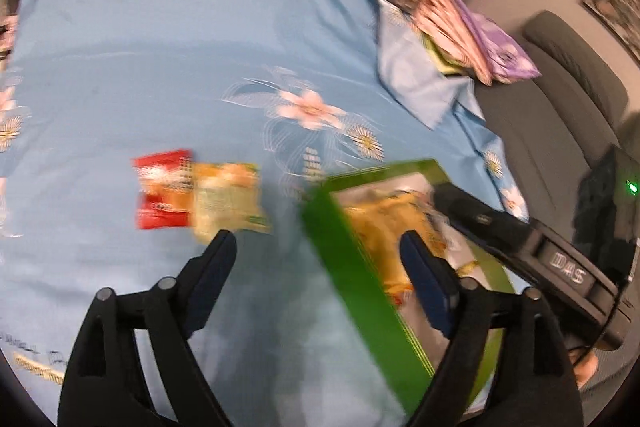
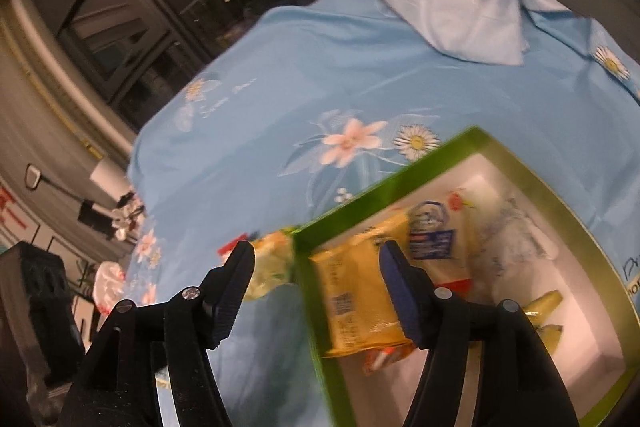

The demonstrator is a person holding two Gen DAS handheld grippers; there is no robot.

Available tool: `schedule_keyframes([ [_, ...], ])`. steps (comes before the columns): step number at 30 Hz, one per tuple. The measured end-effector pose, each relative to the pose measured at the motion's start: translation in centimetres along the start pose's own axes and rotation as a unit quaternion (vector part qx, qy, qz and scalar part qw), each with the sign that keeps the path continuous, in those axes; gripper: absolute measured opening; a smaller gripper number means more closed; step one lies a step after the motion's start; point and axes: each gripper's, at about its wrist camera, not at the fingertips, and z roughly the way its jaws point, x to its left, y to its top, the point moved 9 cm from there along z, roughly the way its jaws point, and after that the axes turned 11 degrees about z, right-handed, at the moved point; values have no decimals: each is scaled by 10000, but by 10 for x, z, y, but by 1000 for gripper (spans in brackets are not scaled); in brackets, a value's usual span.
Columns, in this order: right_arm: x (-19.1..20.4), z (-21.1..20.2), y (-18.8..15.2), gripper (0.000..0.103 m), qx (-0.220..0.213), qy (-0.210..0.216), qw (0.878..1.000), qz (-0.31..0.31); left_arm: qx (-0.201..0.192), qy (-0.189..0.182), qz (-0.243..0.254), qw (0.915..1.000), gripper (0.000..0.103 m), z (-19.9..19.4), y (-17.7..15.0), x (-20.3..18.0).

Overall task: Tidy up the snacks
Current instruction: 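Move the right tool back to the red packet on the sheet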

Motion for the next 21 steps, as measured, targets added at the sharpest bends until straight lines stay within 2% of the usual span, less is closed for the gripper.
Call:
schedule_keyframes([
  [4,38,9,-6,66,183,374,9989,-225,-1,382,-246,9990,87,-10,0,45],
  [7,71,32,-11,67,663,678,9953,-183,62,610,-488,9969,87,-8,-1,82],
  [11,103,83,-21,67,1307,666,9890,-200,220,657,-878,9937,87,9,-5,120],
  [15,119,136,-40,67,1957,571,9788,-199,403,488,-1253,9901,85,35,-11,146],
  [18,123,172,-56,65,2338,394,9713,-207,529,194,-1512,9869,77,54,-15,151],
  [21,117,196,-64,63,2495,148,9682,-98,664,28,-1505,9864,67,68,-19,151],
])
